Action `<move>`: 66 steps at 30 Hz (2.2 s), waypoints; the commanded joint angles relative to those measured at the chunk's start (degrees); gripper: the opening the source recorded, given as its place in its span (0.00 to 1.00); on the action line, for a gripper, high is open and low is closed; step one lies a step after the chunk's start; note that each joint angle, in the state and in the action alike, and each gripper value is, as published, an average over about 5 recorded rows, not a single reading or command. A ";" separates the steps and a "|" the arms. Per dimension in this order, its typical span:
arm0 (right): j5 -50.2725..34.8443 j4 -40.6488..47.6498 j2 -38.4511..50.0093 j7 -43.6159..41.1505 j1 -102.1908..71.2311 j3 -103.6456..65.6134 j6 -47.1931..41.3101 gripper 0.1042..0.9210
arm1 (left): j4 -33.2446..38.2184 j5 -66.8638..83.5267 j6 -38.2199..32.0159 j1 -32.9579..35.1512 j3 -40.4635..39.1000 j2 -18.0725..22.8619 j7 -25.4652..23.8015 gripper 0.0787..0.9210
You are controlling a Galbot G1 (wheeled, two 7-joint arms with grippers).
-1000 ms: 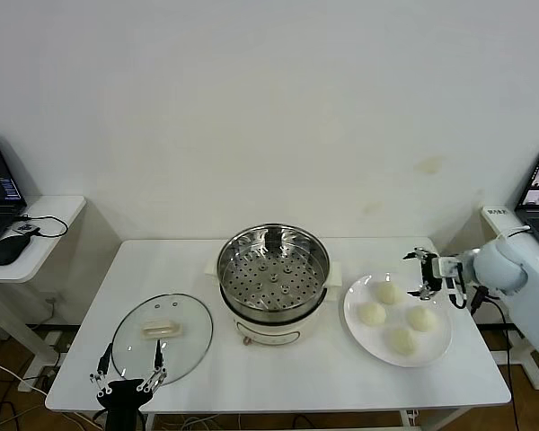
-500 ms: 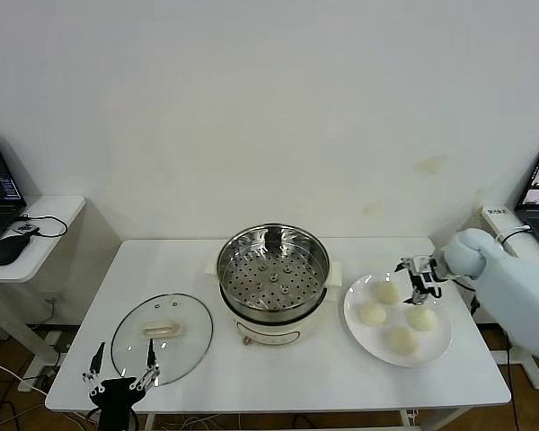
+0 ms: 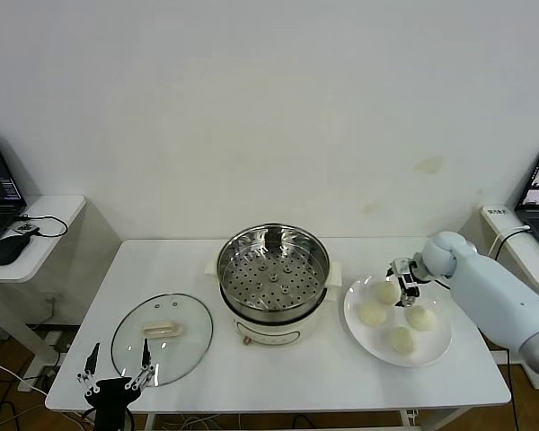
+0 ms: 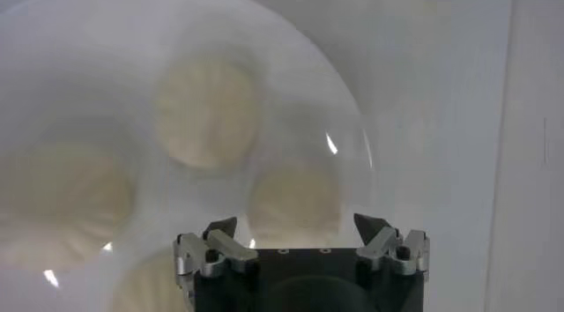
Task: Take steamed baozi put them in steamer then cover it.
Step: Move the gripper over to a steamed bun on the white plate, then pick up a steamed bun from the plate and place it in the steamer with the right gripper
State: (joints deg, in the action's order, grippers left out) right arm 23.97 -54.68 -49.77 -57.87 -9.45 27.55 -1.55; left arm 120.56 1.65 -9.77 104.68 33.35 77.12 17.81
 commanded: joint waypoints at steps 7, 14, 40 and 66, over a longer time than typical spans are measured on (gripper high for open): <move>1.55 3.11 -2.15 0.31 0.63 0.46 -0.20 0.83 | -0.28 0.04 -0.50 0.00 0.12 0.06 0.14 0.88; 1.55 3.45 -2.41 0.53 0.31 0.12 -0.31 0.73 | 0.07 -0.02 -0.79 0.19 0.05 0.24 0.20 0.88; -12.62 -18.75 13.04 -1.30 6.40 6.33 -3.15 0.64 | 1.21 -0.27 -1.62 0.93 -0.80 0.29 0.61 0.88; -36.17 -17.54 -5.35 3.30 42.34 33.71 -3.43 0.65 | 1.20 0.44 -1.77 -0.22 -0.92 -1.58 0.73 0.88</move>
State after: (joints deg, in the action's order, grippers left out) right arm -6.92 -74.00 -45.79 -56.12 24.44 53.54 -5.81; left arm 121.88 2.10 -11.55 104.57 32.50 75.63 18.54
